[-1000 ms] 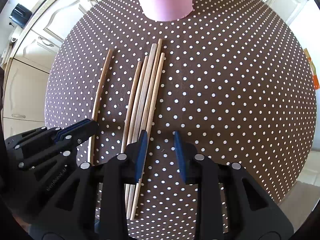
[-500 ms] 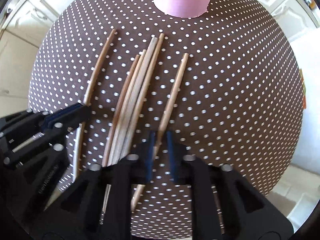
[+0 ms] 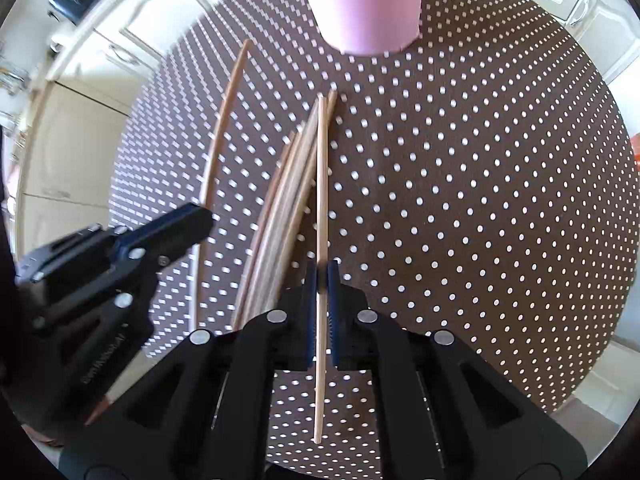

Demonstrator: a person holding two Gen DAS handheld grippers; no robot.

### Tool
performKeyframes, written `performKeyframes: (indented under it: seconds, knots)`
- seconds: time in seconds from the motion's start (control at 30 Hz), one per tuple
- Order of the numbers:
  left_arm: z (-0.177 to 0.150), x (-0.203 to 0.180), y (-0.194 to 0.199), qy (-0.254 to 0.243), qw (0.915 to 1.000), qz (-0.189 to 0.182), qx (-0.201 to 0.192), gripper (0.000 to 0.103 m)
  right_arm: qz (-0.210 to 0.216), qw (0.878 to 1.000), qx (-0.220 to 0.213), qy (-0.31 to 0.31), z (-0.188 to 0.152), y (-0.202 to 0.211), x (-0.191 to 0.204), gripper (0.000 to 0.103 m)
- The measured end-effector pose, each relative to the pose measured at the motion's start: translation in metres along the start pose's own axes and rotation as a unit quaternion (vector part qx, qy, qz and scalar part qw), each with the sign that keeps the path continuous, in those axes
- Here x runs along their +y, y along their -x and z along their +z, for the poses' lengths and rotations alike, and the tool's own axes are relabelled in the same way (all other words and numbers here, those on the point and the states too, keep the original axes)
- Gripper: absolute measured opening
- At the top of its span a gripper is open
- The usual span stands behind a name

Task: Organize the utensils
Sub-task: 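Lift both chopsticks upright and lower them into the pink cup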

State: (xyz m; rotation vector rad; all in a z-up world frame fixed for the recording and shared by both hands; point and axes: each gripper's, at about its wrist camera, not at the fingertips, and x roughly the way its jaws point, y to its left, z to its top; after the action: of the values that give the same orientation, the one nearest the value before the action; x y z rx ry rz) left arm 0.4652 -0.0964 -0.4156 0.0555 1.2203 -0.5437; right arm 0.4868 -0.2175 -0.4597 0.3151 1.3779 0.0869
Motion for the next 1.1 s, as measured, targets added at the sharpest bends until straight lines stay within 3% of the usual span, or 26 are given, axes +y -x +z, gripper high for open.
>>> performKeyframes:
  seconds: [0.1, 0.23, 0.43, 0.73, 0.93, 1.1]
  knots:
    - [0.000, -0.009, 0.014, -0.004, 0.9995, -0.017, -0.027, 0.005, 0.040, 0.999, -0.026, -0.017, -0.004, 0.017, -0.017, 0.006]
    - [-0.002, -0.024, 0.040, -0.025, 0.9938, -0.071, -0.081, 0.005, 0.081, 0.994, -0.069, -0.020, -0.008, 0.044, -0.038, 0.006]
    - [0.016, -0.039, 0.070, -0.027, 0.9837, -0.087, -0.155, 0.005, 0.113, 0.981, -0.152, -0.025, -0.005, 0.090, -0.059, 0.006]
    - [0.083, -0.056, 0.114, -0.030, 0.9594, -0.085, -0.267, 0.005, 0.094, 0.949, -0.300, 0.004, 0.028, 0.147, -0.035, 0.006]
    - [0.133, -0.057, 0.121, -0.022, 0.9441, -0.077, -0.320, 0.005, 0.055, 0.922, -0.382, 0.011, 0.058, 0.161, -0.028, 0.006]
    - [0.160, -0.053, 0.123, -0.021, 0.9324, -0.061, -0.356, 0.005, 0.019, 0.893, -0.450, 0.003, 0.075, 0.174, -0.025, 0.006]
